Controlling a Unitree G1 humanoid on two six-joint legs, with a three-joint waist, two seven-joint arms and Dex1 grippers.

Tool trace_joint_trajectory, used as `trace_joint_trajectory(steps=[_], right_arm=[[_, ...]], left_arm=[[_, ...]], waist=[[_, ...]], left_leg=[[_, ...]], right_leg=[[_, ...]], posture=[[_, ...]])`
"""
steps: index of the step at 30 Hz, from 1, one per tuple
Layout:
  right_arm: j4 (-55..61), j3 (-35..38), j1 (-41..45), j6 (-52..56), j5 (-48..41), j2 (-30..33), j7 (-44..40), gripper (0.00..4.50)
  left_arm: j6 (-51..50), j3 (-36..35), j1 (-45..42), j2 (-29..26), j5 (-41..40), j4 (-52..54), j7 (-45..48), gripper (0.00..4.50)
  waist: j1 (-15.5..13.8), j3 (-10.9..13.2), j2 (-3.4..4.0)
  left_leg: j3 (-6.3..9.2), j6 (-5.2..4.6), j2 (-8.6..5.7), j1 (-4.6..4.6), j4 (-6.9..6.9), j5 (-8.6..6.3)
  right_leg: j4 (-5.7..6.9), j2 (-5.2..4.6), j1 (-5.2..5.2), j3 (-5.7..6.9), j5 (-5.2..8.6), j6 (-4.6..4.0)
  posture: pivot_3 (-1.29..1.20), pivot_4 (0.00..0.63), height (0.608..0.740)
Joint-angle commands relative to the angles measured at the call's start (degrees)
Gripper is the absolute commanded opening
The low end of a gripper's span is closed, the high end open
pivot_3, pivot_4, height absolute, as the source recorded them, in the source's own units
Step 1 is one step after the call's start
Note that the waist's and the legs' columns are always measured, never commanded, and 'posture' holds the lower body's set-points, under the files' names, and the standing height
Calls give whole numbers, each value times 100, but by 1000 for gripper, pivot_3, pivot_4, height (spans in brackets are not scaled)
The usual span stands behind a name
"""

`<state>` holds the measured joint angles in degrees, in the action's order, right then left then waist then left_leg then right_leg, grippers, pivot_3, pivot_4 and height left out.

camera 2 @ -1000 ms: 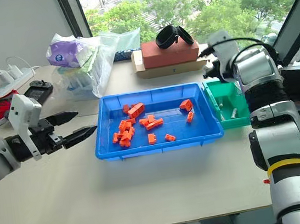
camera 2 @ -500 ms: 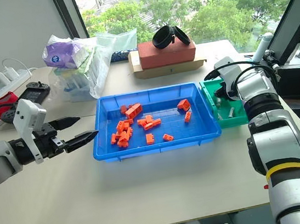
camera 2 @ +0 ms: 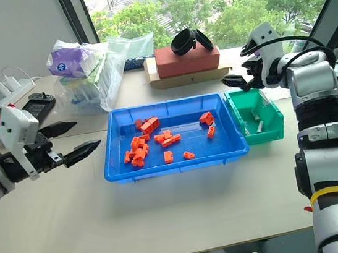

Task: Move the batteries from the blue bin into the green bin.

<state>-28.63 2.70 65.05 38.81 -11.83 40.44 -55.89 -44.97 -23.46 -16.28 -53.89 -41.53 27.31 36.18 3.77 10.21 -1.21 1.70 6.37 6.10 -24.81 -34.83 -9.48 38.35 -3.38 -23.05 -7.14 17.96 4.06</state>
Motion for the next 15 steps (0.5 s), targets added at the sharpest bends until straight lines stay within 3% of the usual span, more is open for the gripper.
trace_joint_trajectory(steps=[1, 10, 15], right_arm=[[1491, 101, -900, 81, -486, 280, -556, 4478], [2482, 262, -2494, 250, -515, 555, -182, 4478], [2441, 152, -2714, 76, -465, 498, 19, 4478]], left_arm=[[397, -370, 206, 64, 339, -14, -105, 4500], [311, -611, 628, 431, 321, -95, -323, 4500], [-2, -401, 466, 356, 307, -571, -337, 4500]], waist=[[-39, 0, 0], [-137, -1, -1], [-121, -1, -2]], left_leg=[[2, -1, 0, 1, 0, -1], [2, -4, -1, 4, -14, -1], [2, -6, -1, 10, -15, 1]], right_leg=[[0, 0, 3, 3, 0, 0], [15, 0, 6, 0, 0, 0], [22, 1, 8, -2, 0, 0]], posture=[[0, 150, 740], [0, 150, 740], [0, 150, 740]])
